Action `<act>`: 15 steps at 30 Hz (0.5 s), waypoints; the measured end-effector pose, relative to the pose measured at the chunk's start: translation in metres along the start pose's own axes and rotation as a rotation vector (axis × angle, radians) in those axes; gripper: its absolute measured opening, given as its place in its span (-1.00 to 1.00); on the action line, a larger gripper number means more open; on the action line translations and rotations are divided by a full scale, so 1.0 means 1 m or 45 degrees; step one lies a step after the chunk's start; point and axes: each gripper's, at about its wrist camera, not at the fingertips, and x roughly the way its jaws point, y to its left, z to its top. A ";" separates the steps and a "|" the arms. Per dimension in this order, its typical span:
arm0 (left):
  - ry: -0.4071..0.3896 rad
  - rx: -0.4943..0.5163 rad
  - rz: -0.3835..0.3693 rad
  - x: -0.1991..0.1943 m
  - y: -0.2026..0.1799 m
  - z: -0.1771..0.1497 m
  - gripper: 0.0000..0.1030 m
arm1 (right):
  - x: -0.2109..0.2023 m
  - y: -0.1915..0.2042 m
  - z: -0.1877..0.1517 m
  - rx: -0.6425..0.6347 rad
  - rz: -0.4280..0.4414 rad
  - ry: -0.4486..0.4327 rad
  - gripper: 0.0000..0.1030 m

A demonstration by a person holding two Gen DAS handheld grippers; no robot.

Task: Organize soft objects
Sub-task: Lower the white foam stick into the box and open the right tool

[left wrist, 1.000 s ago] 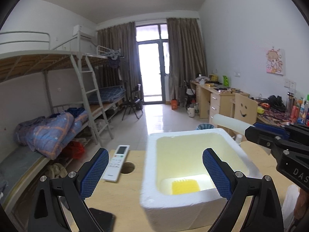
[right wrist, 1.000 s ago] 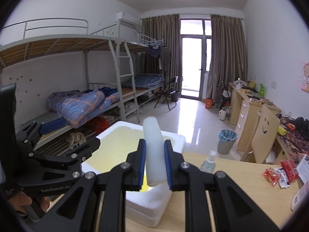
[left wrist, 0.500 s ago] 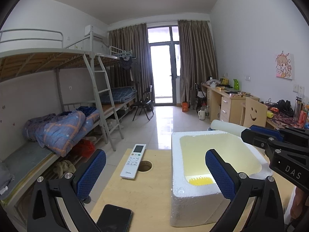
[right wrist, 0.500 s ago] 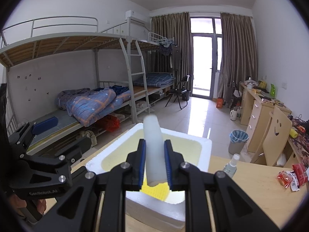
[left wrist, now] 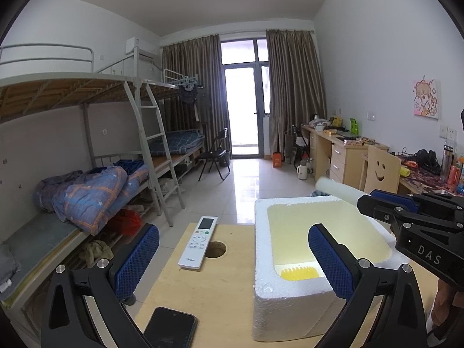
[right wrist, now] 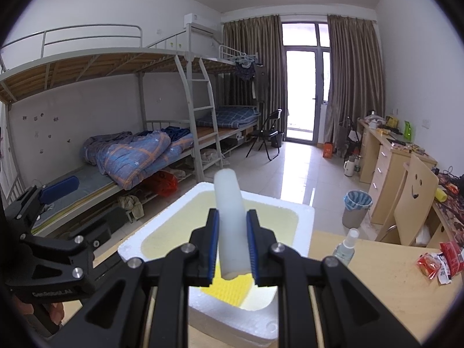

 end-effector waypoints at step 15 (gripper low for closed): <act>-0.003 -0.007 0.006 -0.001 0.001 0.003 0.99 | 0.002 -0.003 0.000 0.039 -0.024 -0.017 0.18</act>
